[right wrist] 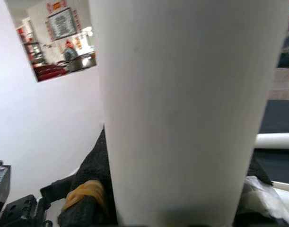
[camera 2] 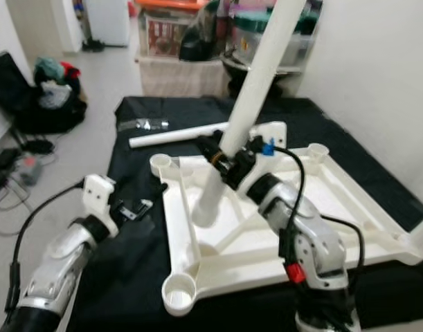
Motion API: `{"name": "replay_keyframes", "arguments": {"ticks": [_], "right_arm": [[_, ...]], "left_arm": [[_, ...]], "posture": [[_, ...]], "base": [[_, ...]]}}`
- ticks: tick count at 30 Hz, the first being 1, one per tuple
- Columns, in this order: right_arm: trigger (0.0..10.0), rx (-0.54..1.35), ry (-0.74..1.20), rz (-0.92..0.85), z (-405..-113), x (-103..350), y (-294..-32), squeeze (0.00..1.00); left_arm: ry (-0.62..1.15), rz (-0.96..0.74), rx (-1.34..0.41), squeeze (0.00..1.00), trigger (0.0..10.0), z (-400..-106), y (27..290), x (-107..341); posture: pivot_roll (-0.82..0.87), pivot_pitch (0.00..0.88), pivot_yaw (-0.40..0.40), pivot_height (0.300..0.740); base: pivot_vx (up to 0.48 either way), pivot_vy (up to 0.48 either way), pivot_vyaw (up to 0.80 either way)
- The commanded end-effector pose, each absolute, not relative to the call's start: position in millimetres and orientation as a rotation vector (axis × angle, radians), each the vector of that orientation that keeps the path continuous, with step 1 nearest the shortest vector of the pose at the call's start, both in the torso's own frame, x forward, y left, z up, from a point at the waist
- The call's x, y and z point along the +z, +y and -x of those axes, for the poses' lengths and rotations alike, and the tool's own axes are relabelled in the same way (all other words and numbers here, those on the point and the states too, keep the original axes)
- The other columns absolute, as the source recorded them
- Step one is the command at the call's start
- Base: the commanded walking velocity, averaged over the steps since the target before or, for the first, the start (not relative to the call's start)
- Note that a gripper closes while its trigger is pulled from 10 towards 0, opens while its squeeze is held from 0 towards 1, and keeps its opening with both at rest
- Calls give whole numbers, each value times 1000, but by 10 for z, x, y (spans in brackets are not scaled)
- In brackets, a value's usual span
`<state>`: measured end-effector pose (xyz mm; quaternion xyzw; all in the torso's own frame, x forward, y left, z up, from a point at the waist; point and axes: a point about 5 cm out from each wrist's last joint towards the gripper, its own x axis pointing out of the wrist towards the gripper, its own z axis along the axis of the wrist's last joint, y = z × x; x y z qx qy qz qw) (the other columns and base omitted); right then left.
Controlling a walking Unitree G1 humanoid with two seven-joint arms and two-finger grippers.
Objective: Building children table
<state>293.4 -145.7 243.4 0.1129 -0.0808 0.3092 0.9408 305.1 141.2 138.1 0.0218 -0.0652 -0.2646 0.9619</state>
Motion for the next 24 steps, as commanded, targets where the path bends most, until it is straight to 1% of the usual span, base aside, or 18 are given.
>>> {"name": "replay_keyframes", "arguments": {"ticks": [1, 6, 8, 9, 11, 12, 13, 14, 16, 21, 22, 24], "right_arm": [[0, 676, -172, -222, -2863, 2458, -1395, 0], [0, 746, -139, -212, -2753, 2399, -1386, 0], [0, 806, -121, -197, -2661, 2357, -1361, 0], [0, 806, -121, -197, -2661, 2357, -1361, 0], [0, 890, -86, -161, -2543, 2287, -1321, 0], [0, 890, -86, -161, -2543, 2287, -1321, 0], [0, 979, -41, -147, -2423, 2225, -1307, 0], [0, 1006, -26, -146, -2385, 2208, -1309, 0], [0, 1036, 1, -139, -2339, 2174, -1320, 0], [0, 1042, 15, -139, -2323, 2148, -1311, 0], [0, 1049, 25, -145, -2313, 2104, -1253, 0], [0, 1052, 30, -148, -2312, 2078, -1224, 0]], "left_arm": [[-117, -39, -533, 0, 10000, -3047, 1420, 1362], [-114, -38, -536, 0, 10000, -3047, 1402, 1360], [-110, -43, -529, 0, 10000, -3034, 1437, 1355], [-110, -43, -529, 0, 10000, -3034, 1437, 1355], [-102, -54, -510, 0, 10000, -3035, 1495, 1342], [-102, -54, -510, 0, 10000, -3035, 1495, 1342], [-99, -59, -499, 0, 10000, -3045, 1531, 1341], [-98, -59, -497, 0, 10000, -3049, 1536, 1343], [-97, -59, -498, 0, 10000, -3052, 1529, 1337], [-95, -59, -500, 0, 10000, -3053, 1507, 1328], [-94, -56, -502, 0, 10000, -3047, 1489, 1324], [-93, -55, -502, 0, 10000, -3044, 1486, 1321]], "posture": [[54, 0, -83, 740], [55, 0, -82, 740], [58, 0, -83, 740], [58, 0, -83, 740], [59, 0, -86, 740], [59, 0, -86, 740], [52, 0, -84, 740], [52, 0, -84, 740], [47, 0, -83, 740], [48, 0, -85, 740], [53, 0, -85, 740], [53, 0, -84, 740]], "base": [[0, 0, 0], [0, 0, 0], [0, 0, 0], [0, 0, 0], [0, 0, 0], [0, 0, 0], [0, 0, 0], [0, 0, 0], [0, 0, 0], [0, 0, 0], [0, 0, 0], [0, 0, 0]]}}
